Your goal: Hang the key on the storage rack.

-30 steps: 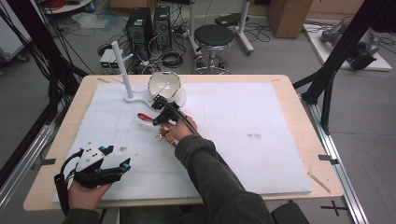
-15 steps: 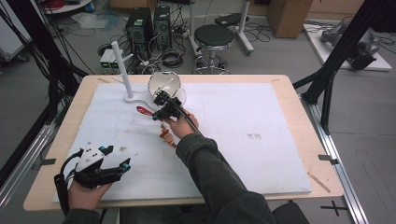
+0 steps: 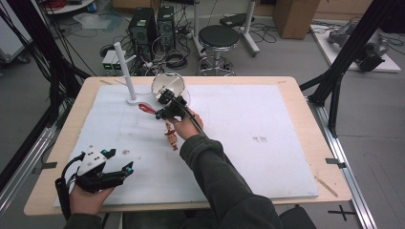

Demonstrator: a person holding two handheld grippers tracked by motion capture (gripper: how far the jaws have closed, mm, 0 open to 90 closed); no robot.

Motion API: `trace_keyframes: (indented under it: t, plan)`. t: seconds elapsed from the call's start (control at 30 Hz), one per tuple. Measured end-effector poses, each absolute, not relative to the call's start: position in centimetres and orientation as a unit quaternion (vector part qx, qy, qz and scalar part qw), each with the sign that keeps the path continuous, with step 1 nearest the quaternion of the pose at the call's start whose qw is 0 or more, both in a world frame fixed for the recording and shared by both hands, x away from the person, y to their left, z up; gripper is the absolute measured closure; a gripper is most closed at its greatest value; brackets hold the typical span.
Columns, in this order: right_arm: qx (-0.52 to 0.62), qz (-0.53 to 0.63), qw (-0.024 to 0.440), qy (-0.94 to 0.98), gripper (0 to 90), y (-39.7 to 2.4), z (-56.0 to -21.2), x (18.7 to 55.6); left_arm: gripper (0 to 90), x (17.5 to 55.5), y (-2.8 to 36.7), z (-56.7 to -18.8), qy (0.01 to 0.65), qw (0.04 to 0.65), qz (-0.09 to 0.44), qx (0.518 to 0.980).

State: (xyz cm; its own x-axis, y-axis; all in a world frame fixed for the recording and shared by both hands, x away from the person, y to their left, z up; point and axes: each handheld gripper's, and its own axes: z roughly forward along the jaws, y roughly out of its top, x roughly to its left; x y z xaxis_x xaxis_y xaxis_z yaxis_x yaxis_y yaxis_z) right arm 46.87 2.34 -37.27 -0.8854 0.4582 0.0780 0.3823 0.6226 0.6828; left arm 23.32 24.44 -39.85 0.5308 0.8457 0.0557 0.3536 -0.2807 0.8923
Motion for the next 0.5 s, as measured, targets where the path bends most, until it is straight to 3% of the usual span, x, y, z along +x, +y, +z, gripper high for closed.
trace_keyframes:
  t: [0.5]
  plan:
    - [0.229, 0.394, 0.064, 0.888, 85.9, 2.1, -35.2, 47.0, 25.7, 23.3, 24.5, -39.8, 0.398, 0.447, 0.275, 0.752]
